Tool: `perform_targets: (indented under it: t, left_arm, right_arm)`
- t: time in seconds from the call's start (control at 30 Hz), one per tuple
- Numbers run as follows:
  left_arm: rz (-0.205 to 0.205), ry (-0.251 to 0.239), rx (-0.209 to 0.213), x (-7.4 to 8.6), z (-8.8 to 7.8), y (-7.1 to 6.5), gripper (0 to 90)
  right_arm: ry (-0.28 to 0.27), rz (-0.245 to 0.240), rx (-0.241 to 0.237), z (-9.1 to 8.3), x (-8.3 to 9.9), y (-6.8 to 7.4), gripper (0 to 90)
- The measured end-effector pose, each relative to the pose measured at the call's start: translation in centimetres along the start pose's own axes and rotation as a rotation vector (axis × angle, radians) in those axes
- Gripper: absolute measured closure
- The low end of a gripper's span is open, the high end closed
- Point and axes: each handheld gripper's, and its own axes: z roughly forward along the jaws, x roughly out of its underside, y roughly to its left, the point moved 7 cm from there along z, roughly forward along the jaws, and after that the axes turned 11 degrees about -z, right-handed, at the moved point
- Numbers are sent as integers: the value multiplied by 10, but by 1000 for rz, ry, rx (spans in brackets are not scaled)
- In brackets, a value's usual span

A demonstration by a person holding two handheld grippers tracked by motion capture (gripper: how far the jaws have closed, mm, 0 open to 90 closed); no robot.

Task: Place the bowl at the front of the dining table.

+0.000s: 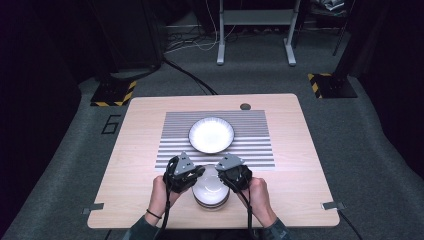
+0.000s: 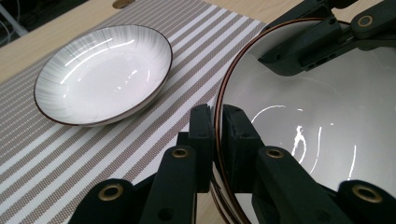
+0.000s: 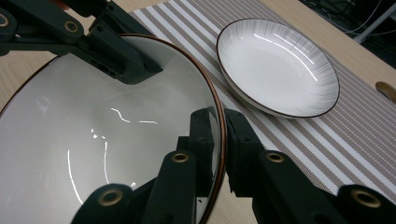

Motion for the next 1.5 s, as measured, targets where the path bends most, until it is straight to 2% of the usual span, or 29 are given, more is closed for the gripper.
perform_targets:
  t: [0.2,0.33,0.67,0.97,1.17,1.33,1.5]
  left_arm:
    - [9,-37,-10,-1,-3,0,827]
    - [18,-64,-16,0,-5,-1,826]
    - [12,-90,-19,-2,-10,-1,828]
    - [28,-104,-19,-9,-16,0,827]
    - [37,-113,-25,-14,-20,0,827]
    - [27,-130,-17,-18,-22,1,825]
    - [38,-137,-27,-23,-25,2,826]
  right_arm:
    - [-25,-31,43,-4,-3,1,816]
    - [-39,-37,55,-6,-5,2,814]
    - [-54,-57,79,-10,-9,3,812]
    - [-62,-86,103,-15,-16,3,812]
    - [-73,-84,115,-19,-21,0,811]
    - [-81,-84,117,-22,-24,-2,809]
    - [-84,-88,126,-24,-28,-5,809]
